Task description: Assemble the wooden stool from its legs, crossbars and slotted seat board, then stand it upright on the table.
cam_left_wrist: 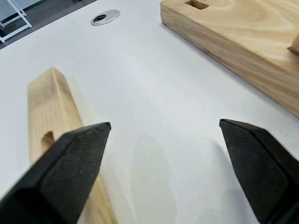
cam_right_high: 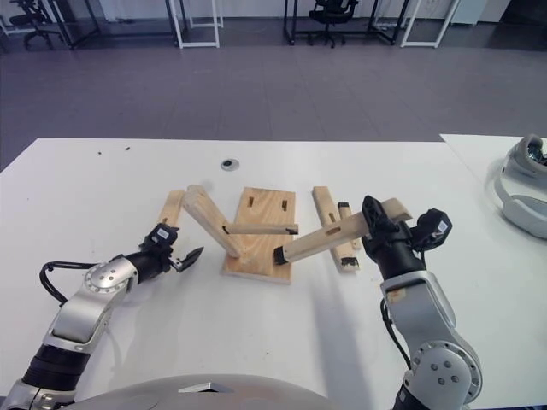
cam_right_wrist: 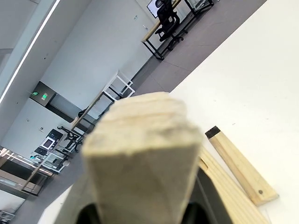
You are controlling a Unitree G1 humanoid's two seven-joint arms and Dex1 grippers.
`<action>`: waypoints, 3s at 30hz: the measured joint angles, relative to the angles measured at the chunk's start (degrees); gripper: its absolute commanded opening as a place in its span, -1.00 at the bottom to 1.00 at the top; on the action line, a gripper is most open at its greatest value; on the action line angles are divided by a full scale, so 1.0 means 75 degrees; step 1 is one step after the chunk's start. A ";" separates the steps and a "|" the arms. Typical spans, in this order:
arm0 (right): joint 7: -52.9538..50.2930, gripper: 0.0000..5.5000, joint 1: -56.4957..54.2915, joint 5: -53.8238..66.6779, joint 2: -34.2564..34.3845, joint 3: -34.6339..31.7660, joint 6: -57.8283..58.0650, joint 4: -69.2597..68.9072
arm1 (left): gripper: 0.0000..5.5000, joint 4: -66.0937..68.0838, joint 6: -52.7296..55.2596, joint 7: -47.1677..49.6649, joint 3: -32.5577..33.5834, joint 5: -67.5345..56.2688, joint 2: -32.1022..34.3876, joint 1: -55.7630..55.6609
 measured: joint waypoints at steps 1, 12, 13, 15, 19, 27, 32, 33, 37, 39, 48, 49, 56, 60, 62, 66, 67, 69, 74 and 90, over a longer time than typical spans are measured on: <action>0.0000 -0.63 0.0016 -0.0152 -0.0135 0.0162 -0.0024 -0.0110 | 0.56 -0.0017 0.0090 0.0011 -0.0026 -0.0002 -0.0069 -0.0015; -0.0291 -0.63 -0.0283 -0.1686 -0.0962 0.0964 -0.0532 -0.0502 | 0.56 -0.1387 0.1614 -0.0157 -0.0172 -0.0985 -0.0658 -0.0225; -0.0199 -0.63 -0.0351 -0.1891 -0.1058 0.1008 -0.0574 -0.0442 | 0.56 -0.1483 0.1735 -0.0159 -0.0223 -0.1077 -0.0712 -0.0231; 0.0088 -0.63 -0.0610 -0.2568 -0.1494 0.1370 -0.0588 -0.0399 | 0.56 -0.1549 0.1887 -0.0157 -0.0315 -0.1156 -0.0782 -0.0255; 0.0453 -0.63 -0.0684 -0.3850 -0.1789 0.2387 -0.0722 -0.0514 | 0.56 -0.1762 0.2209 -0.0140 -0.0365 -0.1410 -0.0925 -0.0447; 0.1243 -0.62 -0.0431 -0.5019 -0.2009 0.3077 -0.1182 -0.0558 | 0.56 -0.2075 0.2822 0.0141 -0.0133 -0.1955 -0.1409 -0.1197; 0.1516 -0.31 -0.0601 -0.5285 -0.2229 0.3521 -0.0431 0.0083 | 0.56 -0.2201 0.3163 0.0468 -0.0111 -0.2003 -0.1717 -0.1356; 0.1557 -0.24 -0.0746 -0.5263 -0.2232 0.3516 -0.0336 0.0188 | 0.56 -0.2233 0.3271 0.0621 -0.0114 -0.1998 -0.1790 -0.1452; 0.1721 0.04 -0.0970 -0.4710 -0.1821 0.3217 -0.0001 0.0436 | 0.56 -0.2240 0.3365 0.1261 -0.0192 -0.1907 -0.2152 -0.1462; 0.1718 0.17 -0.1154 -0.3996 -0.1398 0.2764 0.0311 0.0719 | 0.56 -0.2239 0.3369 0.1465 -0.0251 -0.1896 -0.2270 -0.1463; 0.2012 0.47 -0.1409 -0.3706 -0.1578 0.2562 0.0861 0.0692 | 0.56 -0.2451 0.3367 0.1551 -0.0426 -0.1900 -0.2240 -0.1397; 0.2054 0.47 -0.1404 -0.3744 -0.1661 0.2575 0.0868 0.0656 | 0.56 -0.2455 0.3367 0.1551 -0.0429 -0.1905 -0.2235 -0.1396; 0.2377 0.47 -0.1208 -0.4043 -0.1745 0.2285 0.0613 0.0558 | 0.56 -0.2766 0.3357 0.1522 -0.0553 -0.2005 -0.2237 -0.1367; 0.2548 0.47 -0.1208 -0.3383 -0.1643 0.1865 0.0704 0.0437 | 0.56 -0.2850 0.3310 0.1532 -0.0521 -0.2008 -0.2193 -0.1243; 0.2713 0.47 -0.1207 -0.2978 -0.1681 0.1668 0.0814 0.0406 | 0.56 -0.2852 0.3296 0.1539 -0.0501 -0.2004 -0.2172 -0.1163; 0.2937 0.47 -0.1202 -0.2242 -0.1913 0.1254 0.1090 0.0570 | 0.56 -0.2852 0.3254 0.1581 -0.0508 -0.1991 -0.2170 -0.1104; 0.2937 0.47 -0.1212 -0.2191 -0.1940 0.1228 0.1145 0.0659 | 0.56 -0.2852 0.3250 0.1588 -0.0521 -0.1991 -0.2177 -0.1104; 0.2729 0.47 -0.1274 -0.1885 -0.1893 0.1144 0.1367 0.0973 | 0.56 -0.2851 0.3238 0.1606 -0.0568 -0.1989 -0.2200 -0.1104; 0.1712 0.47 -0.1505 -0.0393 -0.1380 0.0741 0.1477 0.1334 | 0.56 -0.2843 0.3133 0.1657 -0.0568 -0.1961 -0.2223 -0.1063; -0.0767 0.47 -0.1499 0.3243 -0.1734 0.0900 0.0458 0.1941 | 0.56 -0.2302 0.2792 0.1691 -0.0652 -0.1806 -0.2220 -0.1055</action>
